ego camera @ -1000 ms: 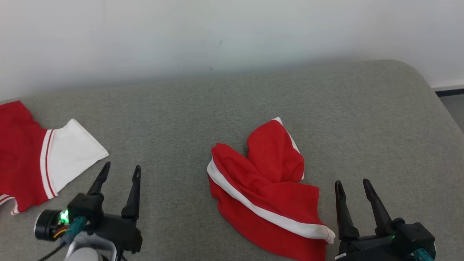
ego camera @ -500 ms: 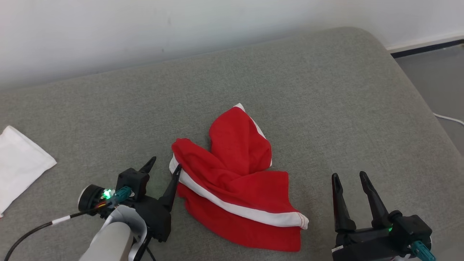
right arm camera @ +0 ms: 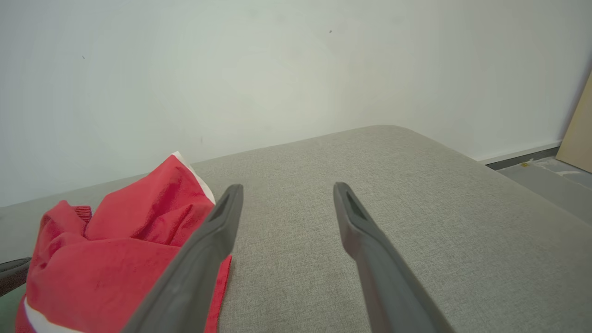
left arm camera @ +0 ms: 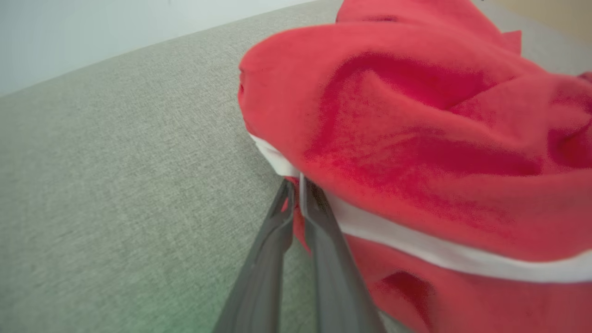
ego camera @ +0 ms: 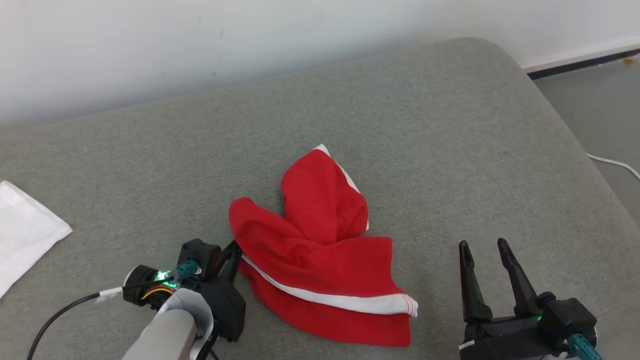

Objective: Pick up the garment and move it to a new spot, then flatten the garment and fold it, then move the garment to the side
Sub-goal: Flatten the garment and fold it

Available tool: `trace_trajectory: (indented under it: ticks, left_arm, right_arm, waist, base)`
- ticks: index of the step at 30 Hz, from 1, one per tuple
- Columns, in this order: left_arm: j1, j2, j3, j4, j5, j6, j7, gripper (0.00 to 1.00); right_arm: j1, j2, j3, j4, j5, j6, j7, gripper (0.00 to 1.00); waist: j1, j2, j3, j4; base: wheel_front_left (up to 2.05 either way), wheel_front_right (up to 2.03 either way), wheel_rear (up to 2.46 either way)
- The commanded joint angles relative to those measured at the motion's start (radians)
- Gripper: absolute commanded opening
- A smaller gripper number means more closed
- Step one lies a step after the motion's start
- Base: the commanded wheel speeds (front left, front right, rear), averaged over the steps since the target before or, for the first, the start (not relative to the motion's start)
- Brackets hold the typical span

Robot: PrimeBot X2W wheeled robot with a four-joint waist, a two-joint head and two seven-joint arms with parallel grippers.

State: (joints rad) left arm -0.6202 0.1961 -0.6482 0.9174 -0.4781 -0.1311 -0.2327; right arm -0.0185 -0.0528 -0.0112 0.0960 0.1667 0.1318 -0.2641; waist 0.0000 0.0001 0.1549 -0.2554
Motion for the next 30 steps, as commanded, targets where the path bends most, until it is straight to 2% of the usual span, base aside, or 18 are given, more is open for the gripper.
trace_trajectory:
  ticks: [1,6,10,11,14,19,23,27,28,29,30]
  left_arm:
    - [-0.014,0.0,0.004,0.01,-0.007,0.002,-0.01,0.0]
    - [-0.026,-0.006,0.032,0.0,0.001,0.021,-0.032,0.0]
    - [0.028,0.016,0.1,-0.125,0.022,0.067,-0.033,0.0]
    - [0.028,0.016,0.1,-0.125,0.022,0.067,-0.033,0.0]
    - [0.1,0.035,0.163,-0.248,0.039,0.109,-0.033,0.0]
    - [0.28,0.045,0.229,-0.417,0.074,0.151,-0.033,0.0]
    - [0.416,0.021,0.249,-0.492,0.086,0.164,-0.033,0.0]
    - [0.517,-0.01,0.259,-0.496,0.085,0.164,-0.033,0.0]
    - [0.546,-0.023,0.264,-0.49,0.09,0.162,-0.033,0.35]
    - [0.557,-0.028,0.268,-0.49,0.095,0.161,-0.033,1.0]
    - [0.569,-0.033,0.271,-0.49,0.1,0.161,-0.033,1.0]
  right_arm:
    - [0.009,0.003,0.001,-0.004,-0.005,-0.002,0.0,1.0]
    - [0.023,-0.006,-0.006,-0.011,-0.006,-0.002,0.0,1.0]
    - [0.034,-0.011,-0.011,-0.022,-0.009,-0.002,0.0,1.0]
    - [0.034,-0.011,-0.011,-0.022,-0.009,-0.002,0.0,1.0]
    - [0.042,-0.011,-0.01,-0.026,-0.012,-0.002,0.0,1.0]
    - [0.059,-0.01,-0.008,-0.026,-0.011,-0.002,0.0,1.0]
    - [0.065,-0.009,-0.007,-0.023,-0.012,-0.002,0.0,1.0]
    - [0.071,-0.007,-0.003,-0.02,-0.012,-0.002,0.0,1.0]
    - [0.073,-0.008,-0.002,-0.018,-0.01,-0.002,0.0,1.0]
    - [0.074,-0.01,-0.003,-0.016,-0.008,-0.002,0.0,1.0]
    - [0.077,-0.012,-0.003,-0.015,-0.007,-0.002,0.0,1.0]
  waist:
    - [0.0,-0.0001,-0.011,0.015]
    - [0.0,-0.0001,-0.036,0.065]
    - [0.0,-0.0001,-0.054,0.12]
    - [0.0,-0.0001,-0.054,0.12]
    - [0.0,-0.0001,-0.066,0.161]
    - [0.0,-0.0001,-0.083,0.226]
    - [0.0,-0.0001,-0.089,0.257]
    - [0.0,-0.0001,-0.094,0.27]
    - [0.0,-0.0001,-0.098,0.272]
    - [0.0,-0.0001,-0.102,0.272]
    - [0.0,-0.0001,-0.105,0.271]
  base:
    - [0.0,0.0,0.0]
    - [0.0,0.0,0.0]
    - [0.0,0.0,0.0]
    - [0.0,0.0,0.0]
    - [0.0,0.0,0.0]
    - [0.0,0.0,0.0]
    - [0.0,0.0,0.0]
    - [0.0,0.0,0.0]
    - [0.0,0.0,0.0]
    - [0.0,0.0,0.0]
    - [0.0,0.0,0.0]
